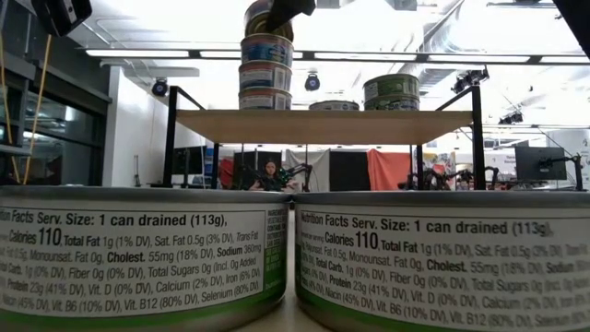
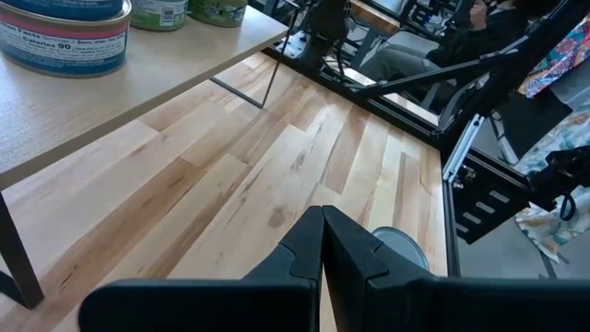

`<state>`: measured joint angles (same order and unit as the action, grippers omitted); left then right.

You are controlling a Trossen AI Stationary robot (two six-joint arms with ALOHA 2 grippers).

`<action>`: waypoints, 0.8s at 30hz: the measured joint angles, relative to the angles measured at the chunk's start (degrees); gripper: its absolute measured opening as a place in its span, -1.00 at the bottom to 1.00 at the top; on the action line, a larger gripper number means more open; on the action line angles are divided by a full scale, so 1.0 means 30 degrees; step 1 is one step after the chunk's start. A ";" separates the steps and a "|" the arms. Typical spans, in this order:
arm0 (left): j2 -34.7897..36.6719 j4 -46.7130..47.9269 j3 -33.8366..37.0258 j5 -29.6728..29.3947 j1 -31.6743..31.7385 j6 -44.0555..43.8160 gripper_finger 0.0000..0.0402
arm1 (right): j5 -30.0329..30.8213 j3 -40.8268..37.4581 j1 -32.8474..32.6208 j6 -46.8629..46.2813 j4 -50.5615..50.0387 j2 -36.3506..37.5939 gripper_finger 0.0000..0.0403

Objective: Stack canned seafood by type on shelf
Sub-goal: Stack the blue-pink tuna can on top of the blue-pink tuna can on the shelf

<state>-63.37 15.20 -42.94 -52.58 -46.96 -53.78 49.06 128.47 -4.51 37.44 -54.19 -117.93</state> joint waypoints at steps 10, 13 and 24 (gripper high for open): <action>0.0000 0.0000 0.0000 0.0000 0.0000 0.0307 -1.00 | -0.0704 0.0000 -0.0044 -0.0877 -0.0015 -0.0007 0.45; 0.0000 -0.0007 0.0000 -0.0006 0.0000 0.0475 -1.00 | -0.1078 0.0002 -0.0145 -0.0708 -0.0015 -0.0007 0.49; 0.0214 -0.0005 0.0000 -0.0007 -0.0001 0.0495 -1.00 | -0.1690 0.0036 -0.0299 -0.0687 -0.0015 -0.0007 0.50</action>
<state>-62.73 15.19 -42.94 -52.60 -46.96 -52.29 43.99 128.57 -5.41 35.38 -54.24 -117.95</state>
